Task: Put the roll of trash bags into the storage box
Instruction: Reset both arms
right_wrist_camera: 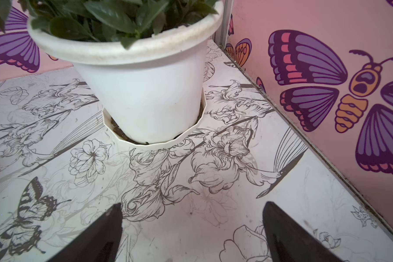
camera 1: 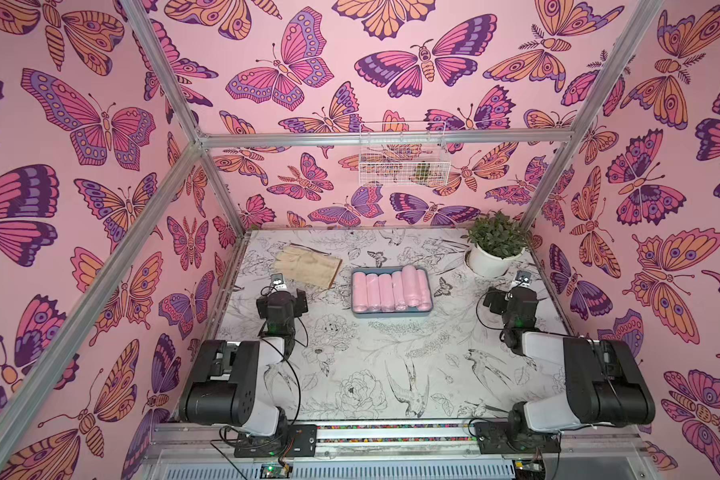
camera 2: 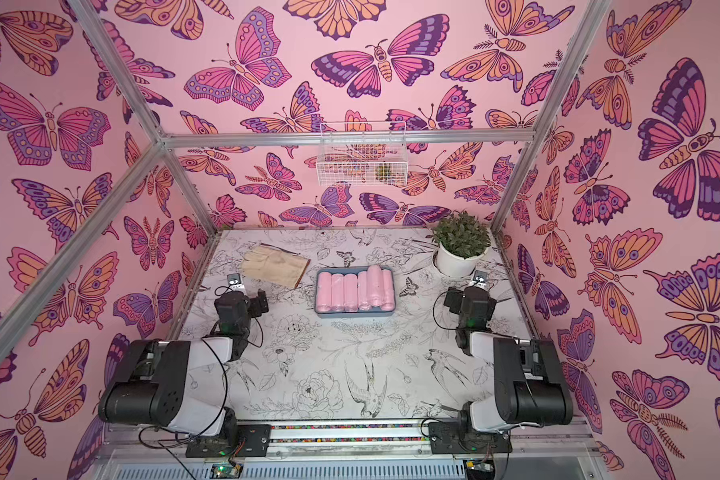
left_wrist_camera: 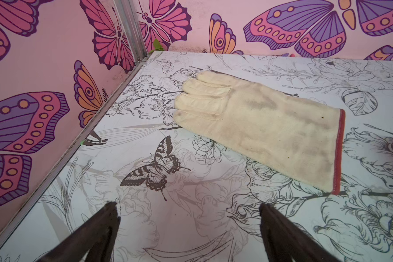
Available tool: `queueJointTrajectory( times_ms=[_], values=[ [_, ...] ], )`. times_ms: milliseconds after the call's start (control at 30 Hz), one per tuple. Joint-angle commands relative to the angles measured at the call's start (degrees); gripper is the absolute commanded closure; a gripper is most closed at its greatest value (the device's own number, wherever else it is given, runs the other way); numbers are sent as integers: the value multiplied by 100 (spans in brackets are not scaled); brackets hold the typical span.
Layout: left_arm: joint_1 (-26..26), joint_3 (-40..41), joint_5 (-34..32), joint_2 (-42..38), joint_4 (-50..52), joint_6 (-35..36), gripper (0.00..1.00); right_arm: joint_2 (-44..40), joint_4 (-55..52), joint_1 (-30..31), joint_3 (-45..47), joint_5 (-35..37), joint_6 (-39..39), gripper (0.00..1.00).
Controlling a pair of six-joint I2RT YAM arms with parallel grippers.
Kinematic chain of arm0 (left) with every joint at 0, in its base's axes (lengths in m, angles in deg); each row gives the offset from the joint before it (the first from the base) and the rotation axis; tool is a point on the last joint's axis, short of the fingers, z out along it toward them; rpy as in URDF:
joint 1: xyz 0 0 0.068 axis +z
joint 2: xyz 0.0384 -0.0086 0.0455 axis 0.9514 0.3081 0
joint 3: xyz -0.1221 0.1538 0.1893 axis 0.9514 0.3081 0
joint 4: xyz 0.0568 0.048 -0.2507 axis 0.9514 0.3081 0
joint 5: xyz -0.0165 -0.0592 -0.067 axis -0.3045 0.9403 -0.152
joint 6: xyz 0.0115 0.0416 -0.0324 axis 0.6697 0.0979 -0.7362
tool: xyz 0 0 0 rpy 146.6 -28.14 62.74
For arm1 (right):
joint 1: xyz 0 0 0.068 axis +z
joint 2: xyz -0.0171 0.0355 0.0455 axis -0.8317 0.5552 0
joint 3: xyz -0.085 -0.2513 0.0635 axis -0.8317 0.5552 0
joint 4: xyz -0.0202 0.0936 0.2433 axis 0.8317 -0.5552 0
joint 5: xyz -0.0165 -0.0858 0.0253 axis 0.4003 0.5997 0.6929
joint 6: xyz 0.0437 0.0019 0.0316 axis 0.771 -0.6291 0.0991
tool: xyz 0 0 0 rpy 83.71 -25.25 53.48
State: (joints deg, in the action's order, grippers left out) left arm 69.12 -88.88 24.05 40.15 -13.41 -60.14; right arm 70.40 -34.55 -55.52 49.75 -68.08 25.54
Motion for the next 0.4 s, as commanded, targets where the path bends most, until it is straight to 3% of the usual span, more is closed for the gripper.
queueJointTrajectory(
  times_ms=[0,367],
  values=[
    [41,-71,39,45,-48,21,0,-38,107,-5,-61,-31,-38,1],
    [32,-131,14,90,13,35,0,-38,102,-11,-67,-31,-42,1]
  ],
)
